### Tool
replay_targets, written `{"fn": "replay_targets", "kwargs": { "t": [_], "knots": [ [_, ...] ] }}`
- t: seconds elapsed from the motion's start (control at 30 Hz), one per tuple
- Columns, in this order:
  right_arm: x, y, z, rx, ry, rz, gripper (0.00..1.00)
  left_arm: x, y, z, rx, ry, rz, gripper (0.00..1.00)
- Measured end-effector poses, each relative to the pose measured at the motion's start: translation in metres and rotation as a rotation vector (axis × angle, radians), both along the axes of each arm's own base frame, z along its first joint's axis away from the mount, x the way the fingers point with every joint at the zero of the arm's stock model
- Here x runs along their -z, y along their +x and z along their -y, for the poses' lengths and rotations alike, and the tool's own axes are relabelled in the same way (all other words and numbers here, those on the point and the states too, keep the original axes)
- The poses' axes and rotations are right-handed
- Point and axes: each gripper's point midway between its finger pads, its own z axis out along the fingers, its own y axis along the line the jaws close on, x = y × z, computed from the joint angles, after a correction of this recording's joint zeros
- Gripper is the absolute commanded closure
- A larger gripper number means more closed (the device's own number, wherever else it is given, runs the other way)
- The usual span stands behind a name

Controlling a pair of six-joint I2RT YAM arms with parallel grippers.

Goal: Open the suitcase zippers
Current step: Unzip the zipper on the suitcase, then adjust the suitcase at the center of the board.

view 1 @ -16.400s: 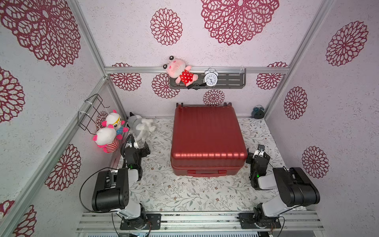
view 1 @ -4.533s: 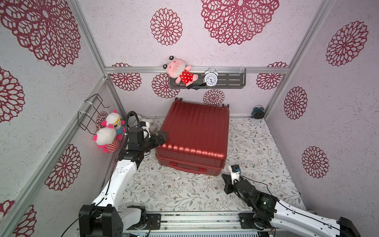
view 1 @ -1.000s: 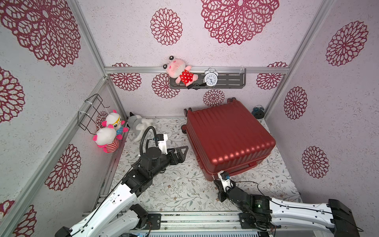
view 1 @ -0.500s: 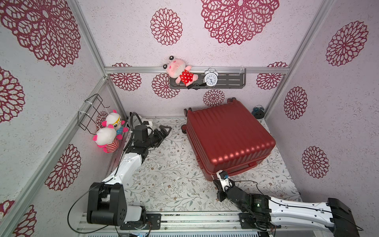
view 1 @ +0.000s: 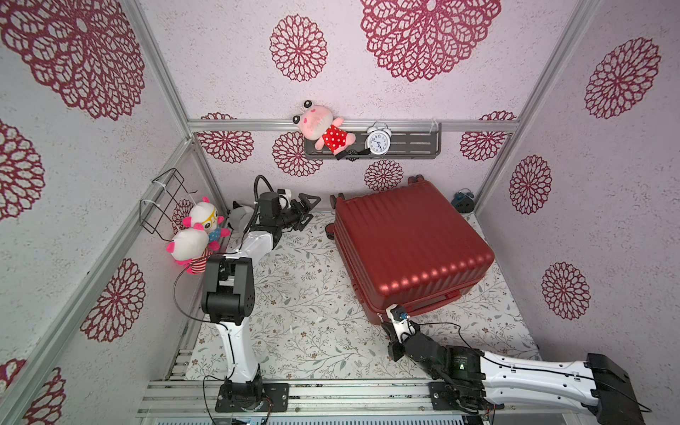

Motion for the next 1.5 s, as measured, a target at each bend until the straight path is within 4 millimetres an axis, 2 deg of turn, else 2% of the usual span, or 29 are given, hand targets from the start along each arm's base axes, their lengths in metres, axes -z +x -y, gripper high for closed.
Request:
{"fn": "replay_targets", "kwargs": {
  "t": [0.1,0.2,0.33,0.57,0.73,0.87,1.0,1.27,1.4,1.5],
  "knots": [
    [0.000,0.000,0.000,0.000,-0.002,0.000,1.00,0.018,0.013,0.011,0.027,-0.044,-0.034,0.02],
    [0.000,0.000,0.000,-0.001,-0.003,0.000,1.00,0.026,0.021,0.025,0.055,-0.091,-0.051,0.02],
    [0.000,0.000,0.000,-0.003,-0.008,0.003,1.00,0.019,0.031,0.049,0.097,-0.151,-0.033,0.02],
    [0.000,0.000,0.000,-0.003,-0.008,0.003,1.00,-0.007,0.043,0.079,0.143,-0.215,0.017,0.02],
    [-0.002,0.000,0.001,-0.004,-0.002,0.004,1.00,0.003,0.050,0.083,0.142,-0.229,-0.006,0.00],
    [-0.003,-0.001,0.001,-0.005,0.001,0.004,1.00,0.007,0.053,0.081,0.131,-0.234,-0.018,0.10],
    [-0.003,-0.001,0.002,-0.006,0.003,0.004,1.00,0.004,0.057,0.078,0.122,-0.242,-0.016,0.32],
    [-0.004,-0.001,0.002,-0.007,0.004,0.005,1.00,0.010,0.059,0.069,0.106,-0.247,-0.021,0.53],
    [-0.002,-0.002,0.003,-0.011,-0.004,0.002,1.00,0.011,0.053,0.063,0.077,-0.245,0.000,0.58],
    [-0.001,-0.005,0.004,-0.021,-0.010,-0.003,1.00,0.010,0.041,0.048,0.038,-0.235,0.003,0.62]
  ]
}}
